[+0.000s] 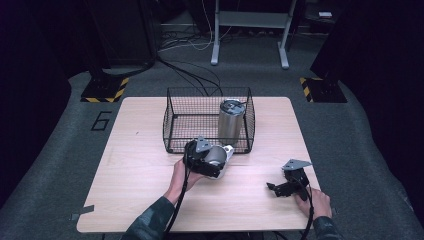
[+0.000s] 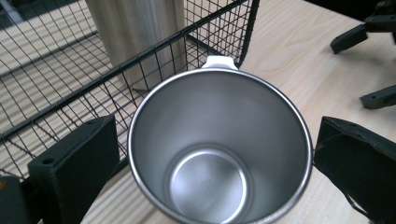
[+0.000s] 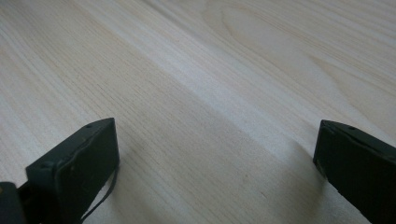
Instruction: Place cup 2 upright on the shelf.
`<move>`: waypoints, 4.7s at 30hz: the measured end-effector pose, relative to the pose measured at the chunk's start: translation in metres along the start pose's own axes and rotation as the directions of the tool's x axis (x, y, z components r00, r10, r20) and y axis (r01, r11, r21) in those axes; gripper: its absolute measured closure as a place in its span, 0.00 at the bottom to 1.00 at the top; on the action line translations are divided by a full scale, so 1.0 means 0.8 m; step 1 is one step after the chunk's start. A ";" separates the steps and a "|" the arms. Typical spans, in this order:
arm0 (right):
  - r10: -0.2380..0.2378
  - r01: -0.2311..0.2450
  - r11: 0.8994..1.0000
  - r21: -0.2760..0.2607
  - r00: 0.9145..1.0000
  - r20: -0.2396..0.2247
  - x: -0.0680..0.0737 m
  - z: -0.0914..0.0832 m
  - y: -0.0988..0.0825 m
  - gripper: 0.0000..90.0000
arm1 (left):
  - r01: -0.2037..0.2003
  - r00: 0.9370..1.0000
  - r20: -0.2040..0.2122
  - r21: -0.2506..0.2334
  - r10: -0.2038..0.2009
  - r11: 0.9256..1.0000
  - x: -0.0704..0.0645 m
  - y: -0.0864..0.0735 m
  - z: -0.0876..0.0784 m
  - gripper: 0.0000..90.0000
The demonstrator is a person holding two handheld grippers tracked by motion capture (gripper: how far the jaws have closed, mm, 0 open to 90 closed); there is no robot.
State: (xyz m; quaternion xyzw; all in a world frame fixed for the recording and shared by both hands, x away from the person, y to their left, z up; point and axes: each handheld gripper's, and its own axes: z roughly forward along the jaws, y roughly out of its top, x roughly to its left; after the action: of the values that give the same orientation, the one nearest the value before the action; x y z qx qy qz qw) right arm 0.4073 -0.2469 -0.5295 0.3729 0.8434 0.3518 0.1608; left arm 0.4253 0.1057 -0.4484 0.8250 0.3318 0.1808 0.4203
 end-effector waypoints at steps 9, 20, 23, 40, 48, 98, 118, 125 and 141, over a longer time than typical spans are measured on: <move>0.003 -0.003 1.000 0.000 1.000 0.001 0.000 0.000 0.000 0.00 | -0.024 0.999 -0.025 0.032 0.025 0.999 -0.007 0.002 0.016 0.02; -0.002 0.002 1.000 0.000 1.000 0.000 0.000 0.000 0.000 0.00 | -0.015 0.999 -0.044 0.027 0.017 1.000 -0.007 0.000 0.022 0.06; -0.001 0.001 1.000 0.000 1.000 -0.001 0.000 0.000 0.000 0.00 | -0.017 0.999 -0.041 0.029 0.018 0.999 -0.007 0.000 0.021 0.06; -0.006 0.006 1.000 -0.001 1.000 -0.001 0.000 0.000 0.000 0.00 | -0.048 0.999 -0.024 -0.026 0.047 0.999 -0.008 -0.004 0.004 0.07; -0.004 0.004 1.000 -0.002 1.000 0.000 0.000 0.000 0.000 0.00 | -0.080 0.997 -0.011 -0.024 0.080 0.996 -0.015 -0.008 -0.017 0.07; 0.000 0.000 1.000 0.000 1.000 -0.001 0.000 0.000 0.000 0.00 | -0.072 0.997 -0.034 -0.102 0.069 0.992 0.023 0.017 -0.113 0.07; 0.000 0.000 1.000 0.000 1.000 -0.002 0.000 0.000 0.000 0.00 | -0.073 0.996 -0.054 -0.142 0.066 0.987 0.038 0.054 -0.130 0.07; 0.000 0.000 1.000 0.000 1.000 -0.002 0.000 0.000 0.000 0.00 | -0.079 0.995 -0.069 -0.146 0.070 0.986 0.045 0.066 -0.133 0.07; 0.000 0.000 1.000 0.000 1.000 -0.002 0.000 0.000 0.000 0.00 | -0.080 0.992 -0.107 -0.141 0.065 0.987 0.069 0.099 -0.119 0.07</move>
State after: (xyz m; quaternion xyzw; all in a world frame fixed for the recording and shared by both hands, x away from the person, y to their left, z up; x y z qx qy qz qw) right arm 0.4074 -0.2471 -0.5295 0.3724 0.8437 0.3522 0.1599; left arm 0.4415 0.1649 -0.3275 0.7934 0.3087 0.2615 0.4548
